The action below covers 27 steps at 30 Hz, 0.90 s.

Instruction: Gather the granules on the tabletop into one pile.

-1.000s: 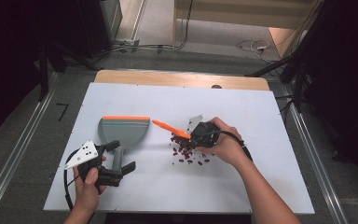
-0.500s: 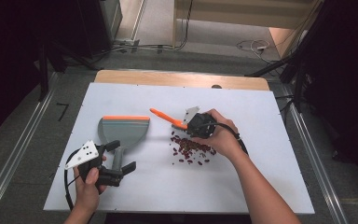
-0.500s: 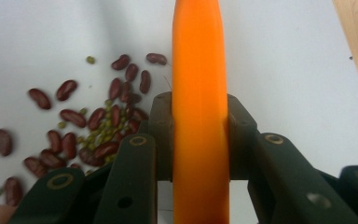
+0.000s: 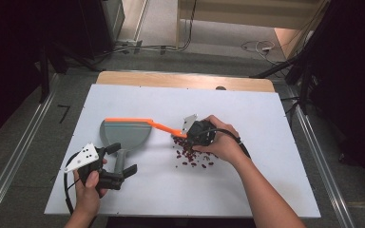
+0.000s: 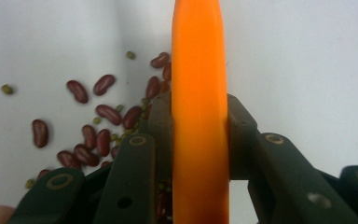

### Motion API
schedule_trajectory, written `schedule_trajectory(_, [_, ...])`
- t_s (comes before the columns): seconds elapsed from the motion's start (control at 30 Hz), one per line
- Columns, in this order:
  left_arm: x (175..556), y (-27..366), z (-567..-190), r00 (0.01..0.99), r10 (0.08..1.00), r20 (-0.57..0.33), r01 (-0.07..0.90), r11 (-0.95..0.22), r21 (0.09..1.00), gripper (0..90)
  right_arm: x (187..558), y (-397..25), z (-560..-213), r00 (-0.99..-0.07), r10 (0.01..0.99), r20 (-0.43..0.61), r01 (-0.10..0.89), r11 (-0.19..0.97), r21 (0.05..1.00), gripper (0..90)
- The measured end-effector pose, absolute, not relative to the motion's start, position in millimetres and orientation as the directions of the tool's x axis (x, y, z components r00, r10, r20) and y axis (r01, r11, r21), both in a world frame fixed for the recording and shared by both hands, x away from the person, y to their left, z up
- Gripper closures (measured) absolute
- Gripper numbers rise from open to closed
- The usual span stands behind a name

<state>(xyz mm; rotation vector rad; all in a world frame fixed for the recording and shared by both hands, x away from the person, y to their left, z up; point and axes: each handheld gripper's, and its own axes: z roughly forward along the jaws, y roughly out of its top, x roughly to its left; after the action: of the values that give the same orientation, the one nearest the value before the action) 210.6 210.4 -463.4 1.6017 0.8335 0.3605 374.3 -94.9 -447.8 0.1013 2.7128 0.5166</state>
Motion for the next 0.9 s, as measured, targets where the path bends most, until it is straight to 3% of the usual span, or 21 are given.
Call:
schedule_trajectory(0.23, [211, 208, -464, 0.694, 0.686, -0.218, 0.311, -0.012, 0.95, 0.0, 366, -98, -444, -0.931, 0.115, -0.347, -0.024, 0.928, 0.373, 68.8])
schedule_trajectory(0.43, [212, 209, -464, 0.692, 0.687, -0.219, 0.313, -0.013, 0.95, 0.0, 359, -103, -427, -0.913, 0.208, -0.35, 0.026, 0.888, 0.46, 68.7])
schedule_trajectory(0.67, [212, 209, -464, 0.692, 0.688, -0.218, 0.313, -0.014, 0.95, 0.0, 338, -95, -417, -0.924, 0.363, -0.122, 0.245, 0.806, 0.539, 68.7])
schedule_trajectory(0.9, [212, 209, -465, 0.69, 0.689, -0.22, 0.314, -0.011, 0.949, 0.0, 324, -83, -429, -0.906, 0.422, 0.034, 0.371, 0.753, 0.543, 68.8])
